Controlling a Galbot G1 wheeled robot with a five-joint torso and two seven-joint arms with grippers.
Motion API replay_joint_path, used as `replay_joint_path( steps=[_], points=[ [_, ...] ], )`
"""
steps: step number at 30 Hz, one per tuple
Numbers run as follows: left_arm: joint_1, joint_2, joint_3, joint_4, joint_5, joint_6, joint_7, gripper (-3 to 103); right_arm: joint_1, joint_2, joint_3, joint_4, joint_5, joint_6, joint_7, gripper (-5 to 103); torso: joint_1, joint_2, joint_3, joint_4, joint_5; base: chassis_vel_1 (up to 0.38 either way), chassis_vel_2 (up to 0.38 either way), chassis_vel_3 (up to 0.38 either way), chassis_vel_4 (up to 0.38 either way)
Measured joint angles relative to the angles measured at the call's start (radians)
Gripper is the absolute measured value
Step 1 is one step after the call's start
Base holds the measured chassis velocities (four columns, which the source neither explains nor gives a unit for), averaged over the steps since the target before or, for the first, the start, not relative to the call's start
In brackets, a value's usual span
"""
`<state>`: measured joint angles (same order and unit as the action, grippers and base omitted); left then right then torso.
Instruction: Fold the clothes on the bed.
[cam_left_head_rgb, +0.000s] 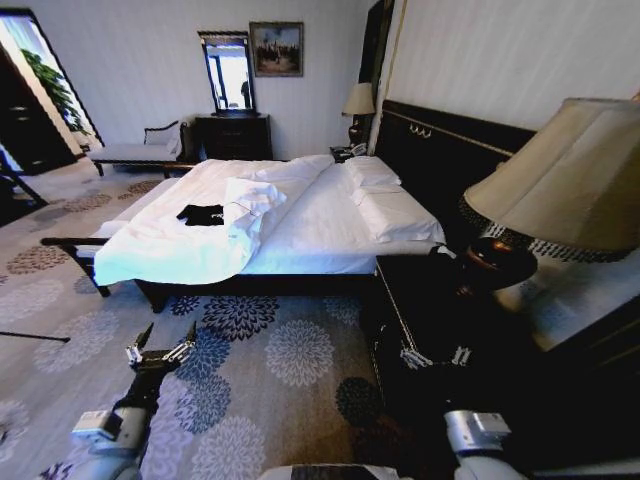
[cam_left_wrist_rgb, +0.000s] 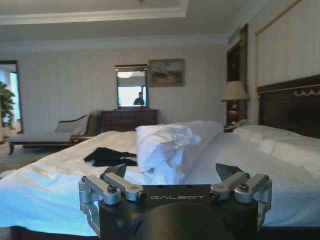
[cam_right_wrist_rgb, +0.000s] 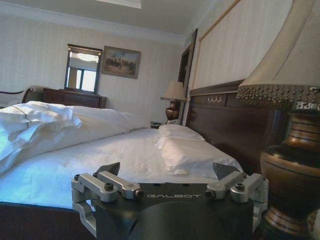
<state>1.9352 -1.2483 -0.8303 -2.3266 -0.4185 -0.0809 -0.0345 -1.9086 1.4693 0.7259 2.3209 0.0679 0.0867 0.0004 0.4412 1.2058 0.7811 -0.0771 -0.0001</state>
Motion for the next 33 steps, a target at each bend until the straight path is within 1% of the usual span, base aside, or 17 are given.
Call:
replay_joint_path(
  steps=[3, 5, 8, 10, 13, 17, 20, 29, 33],
  points=[
    [-0.012, -0.012, 0.041, -0.004, 0.025, -0.002, 0.003, 100, -0.002, 0.017, 0.01, 0.006, 0.004, 0.0, -0.006, 100, 0.0, 0.0, 0.0, 0.0, 0.0002, 0.0, 0.0, 0.0, 0.0],
    [-0.014, -0.017, 0.047, -0.004, 0.03, -0.001, 0.003, 100, -0.003, 0.022, 0.011, 0.007, 0.004, 0.0, -0.006, 100, 0.0, 0.0, 0.0, 0.0, 0.0001, 0.0, 0.0, 0.0, 0.0],
    [-0.019, -0.057, 0.088, 0.004, 0.082, -0.001, -0.004, 100, -0.014, 0.047, 0.014, 0.007, 0.004, 0.001, -0.007, 100, 0.0, 0.0, 0.0, 0.0001, 0.0, 0.0, 0.0, 0.0, 0.0],
    [-0.019, -0.064, 0.095, 0.005, 0.091, -0.002, -0.004, 100, -0.017, 0.053, 0.014, 0.007, 0.002, 0.003, -0.007, 100, 0.0, 0.0, 0.0, 0.0002, 0.0001, 0.0, 0.0, 0.0, 0.0],
    [-0.024, -0.083, 0.133, 0.005, 0.122, -0.003, -0.007, 100, -0.041, 0.083, 0.002, 0.001, -0.02, 0.022, -0.016, 100, 0.0, 0.0, 0.0, 0.0001, 0.0001, 0.0, 0.0, 0.0, 0.0],
    [-0.031, -0.077, 0.146, 0.003, 0.127, -0.002, -0.01, 100, -0.048, 0.106, -0.018, -0.008, -0.047, 0.044, -0.021, 100, 0.0, 0.0, 0.0, 0.0, 0.0001, 0.0, 0.0, 0.0, 0.0],
    [-0.032, -0.069, 0.147, 0.003, 0.125, -0.001, -0.011, 100, -0.048, 0.117, -0.025, -0.011, -0.051, 0.045, -0.021, 100, 0.0, 0.0, 0.0, 0.0, 0.0001, 0.0, 0.0, 0.0, 0.0],
    [-0.031, -0.058, 0.158, 0.003, 0.113, 0.003, -0.023, 100, -0.046, 0.136, -0.033, -0.007, -0.046, 0.033, -0.019, 100, 0.0, 0.0, 0.0, 0.0001, 0.0, 0.0, 0.0, 0.0, 0.0],
    [-0.034, -0.053, 0.158, 0.006, 0.134, 0.004, -0.024, 100, -0.046, 0.139, -0.044, 0.002, -0.042, 0.021, -0.017, 100, 0.0, 0.0, 0.0, 0.0001, 0.0, 0.0, 0.0, 0.0, 0.0]
  ],
)
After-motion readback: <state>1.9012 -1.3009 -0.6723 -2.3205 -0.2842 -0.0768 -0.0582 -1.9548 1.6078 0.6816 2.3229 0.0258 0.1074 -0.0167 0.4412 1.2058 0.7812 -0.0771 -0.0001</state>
